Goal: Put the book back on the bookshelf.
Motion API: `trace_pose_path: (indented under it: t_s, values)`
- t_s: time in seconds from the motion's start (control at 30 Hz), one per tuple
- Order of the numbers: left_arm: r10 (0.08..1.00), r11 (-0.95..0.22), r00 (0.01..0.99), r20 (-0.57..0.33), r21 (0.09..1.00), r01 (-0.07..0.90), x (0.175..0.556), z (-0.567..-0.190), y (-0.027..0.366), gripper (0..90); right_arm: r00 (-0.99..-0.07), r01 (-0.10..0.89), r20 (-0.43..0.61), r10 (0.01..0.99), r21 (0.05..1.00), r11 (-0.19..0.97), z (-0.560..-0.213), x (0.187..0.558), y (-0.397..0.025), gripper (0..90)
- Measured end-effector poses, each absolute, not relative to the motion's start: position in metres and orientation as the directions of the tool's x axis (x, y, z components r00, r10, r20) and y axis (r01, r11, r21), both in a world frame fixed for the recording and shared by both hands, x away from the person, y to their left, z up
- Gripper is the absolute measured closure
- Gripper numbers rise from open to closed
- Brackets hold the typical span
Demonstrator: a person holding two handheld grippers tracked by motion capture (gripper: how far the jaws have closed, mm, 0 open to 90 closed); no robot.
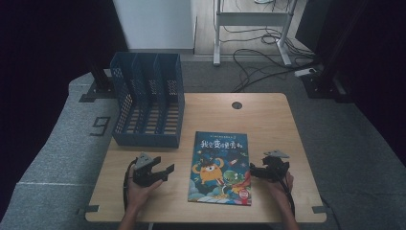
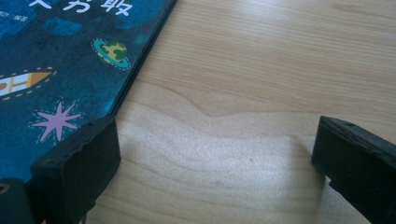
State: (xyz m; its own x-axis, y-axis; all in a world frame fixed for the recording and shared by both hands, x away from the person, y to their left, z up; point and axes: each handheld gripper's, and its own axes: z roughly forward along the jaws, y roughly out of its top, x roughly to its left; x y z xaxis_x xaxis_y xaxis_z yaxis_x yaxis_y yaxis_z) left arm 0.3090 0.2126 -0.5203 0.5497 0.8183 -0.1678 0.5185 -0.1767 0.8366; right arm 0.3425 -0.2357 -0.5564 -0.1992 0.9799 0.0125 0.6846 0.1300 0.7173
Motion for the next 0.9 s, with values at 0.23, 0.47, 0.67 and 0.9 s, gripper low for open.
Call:
trace_pose_path:
  t_s: [0.23, 0.47, 0.67, 0.9]
  values:
    - [0.829, -0.15, 0.529, -0.183, 0.839, 0.524, 0.307, -0.517, 0.214, 26.6, -0.183, 0.683, 0.012, 0.983, 0.721, 0.118, -0.556, 0.336, -0.239, 2.3]
    - [0.833, -0.138, 0.517, -0.196, 0.832, 0.537, 0.31, -0.518, 0.215, 24.8, -0.173, 0.69, 0.014, 0.985, 0.715, 0.111, -0.554, 0.335, -0.24, 7.5]
    - [0.824, -0.115, 0.521, -0.22, 0.837, 0.535, 0.308, -0.514, 0.218, 23.0, -0.166, 0.69, 0.03, 0.986, 0.717, 0.094, -0.552, 0.333, -0.244, 11.3]
    - [0.822, -0.135, 0.53, -0.21, 0.831, 0.539, 0.309, -0.515, 0.214, 21.3, -0.152, 0.673, 0.049, 0.987, 0.736, 0.067, -0.549, 0.332, -0.251, 12.6]
